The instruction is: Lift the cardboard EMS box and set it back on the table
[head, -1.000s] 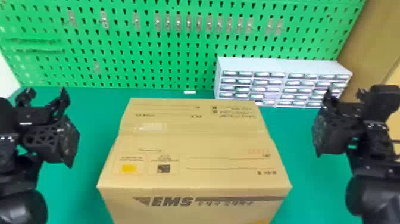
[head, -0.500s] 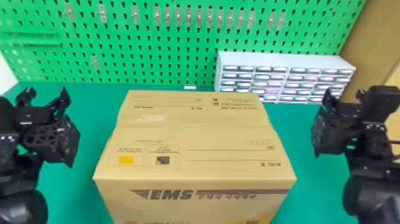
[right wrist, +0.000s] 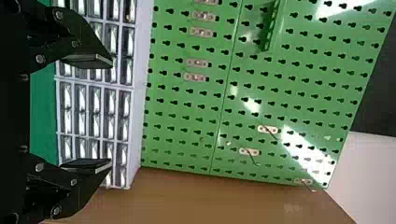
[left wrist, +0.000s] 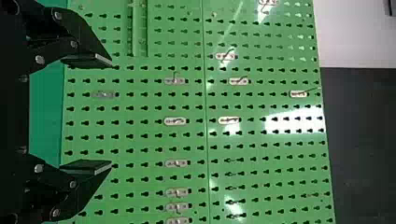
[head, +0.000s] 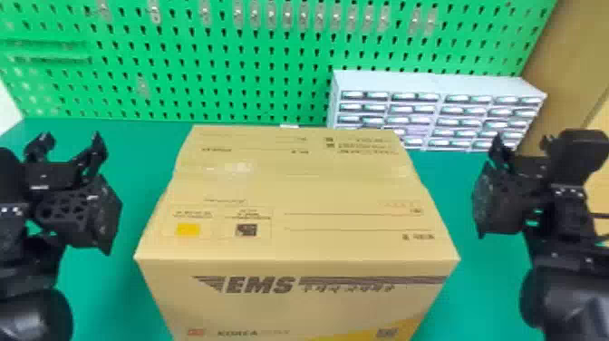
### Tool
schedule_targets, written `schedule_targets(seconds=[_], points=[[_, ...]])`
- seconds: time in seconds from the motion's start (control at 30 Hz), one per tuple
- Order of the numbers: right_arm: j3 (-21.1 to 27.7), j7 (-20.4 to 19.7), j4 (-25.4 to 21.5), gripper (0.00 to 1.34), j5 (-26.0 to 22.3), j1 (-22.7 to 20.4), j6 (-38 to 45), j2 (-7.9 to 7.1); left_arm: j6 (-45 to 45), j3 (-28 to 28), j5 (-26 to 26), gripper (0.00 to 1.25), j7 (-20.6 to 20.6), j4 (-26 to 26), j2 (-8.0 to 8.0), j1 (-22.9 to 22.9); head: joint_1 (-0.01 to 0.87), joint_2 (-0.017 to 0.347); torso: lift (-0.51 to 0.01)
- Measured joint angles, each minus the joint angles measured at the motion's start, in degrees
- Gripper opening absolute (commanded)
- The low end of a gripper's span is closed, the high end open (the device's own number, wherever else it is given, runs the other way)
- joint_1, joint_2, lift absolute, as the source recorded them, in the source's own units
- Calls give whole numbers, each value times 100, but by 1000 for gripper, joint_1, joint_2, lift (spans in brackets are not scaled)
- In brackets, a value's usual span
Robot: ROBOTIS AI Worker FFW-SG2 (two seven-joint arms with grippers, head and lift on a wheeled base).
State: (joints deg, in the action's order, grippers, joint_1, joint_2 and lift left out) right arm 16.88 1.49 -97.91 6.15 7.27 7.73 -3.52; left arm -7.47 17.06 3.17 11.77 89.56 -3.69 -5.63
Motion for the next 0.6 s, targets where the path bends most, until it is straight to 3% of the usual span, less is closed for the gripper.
schedule_targets(seconds=[0.6], points=[[-7,0,0,833,-3,11,0,5,0,-7,8,765,0,0,0,0,678,-14,-98]])
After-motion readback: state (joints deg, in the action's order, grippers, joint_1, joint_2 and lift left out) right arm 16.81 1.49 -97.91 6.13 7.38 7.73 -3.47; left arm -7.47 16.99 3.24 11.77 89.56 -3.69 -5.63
